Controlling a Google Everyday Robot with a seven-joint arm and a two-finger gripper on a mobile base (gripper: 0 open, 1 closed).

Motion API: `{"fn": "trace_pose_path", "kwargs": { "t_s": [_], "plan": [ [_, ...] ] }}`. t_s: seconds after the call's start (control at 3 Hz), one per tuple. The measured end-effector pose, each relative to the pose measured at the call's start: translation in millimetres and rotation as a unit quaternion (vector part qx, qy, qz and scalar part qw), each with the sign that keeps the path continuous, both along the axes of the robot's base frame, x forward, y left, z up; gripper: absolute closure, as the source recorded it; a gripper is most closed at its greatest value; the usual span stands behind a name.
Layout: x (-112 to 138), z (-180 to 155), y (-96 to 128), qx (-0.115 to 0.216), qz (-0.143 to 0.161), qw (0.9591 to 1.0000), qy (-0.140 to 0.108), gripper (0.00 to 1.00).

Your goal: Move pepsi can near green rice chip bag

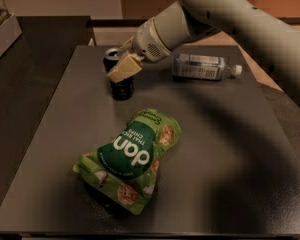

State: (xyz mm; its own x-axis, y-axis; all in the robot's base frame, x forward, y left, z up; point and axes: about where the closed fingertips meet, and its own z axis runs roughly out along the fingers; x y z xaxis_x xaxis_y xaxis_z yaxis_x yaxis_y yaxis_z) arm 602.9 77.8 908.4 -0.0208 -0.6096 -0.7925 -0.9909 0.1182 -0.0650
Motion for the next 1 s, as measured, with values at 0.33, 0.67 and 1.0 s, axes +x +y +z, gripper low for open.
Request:
{"fn": "trace_pose_path", "kwargs": {
  "t_s": [0.33, 0.67, 1.0],
  "plan": [
    [-17, -7, -24, -0.002, -0.001, 0.9999, 0.015, 1.0],
    [-28, -9, -45, 0.002, -0.006, 0.9997, 0.023, 1.0],
    [-36, -10, -61, 0.005, -0.013, 0.9997, 0.023, 0.83]
  ]
}}
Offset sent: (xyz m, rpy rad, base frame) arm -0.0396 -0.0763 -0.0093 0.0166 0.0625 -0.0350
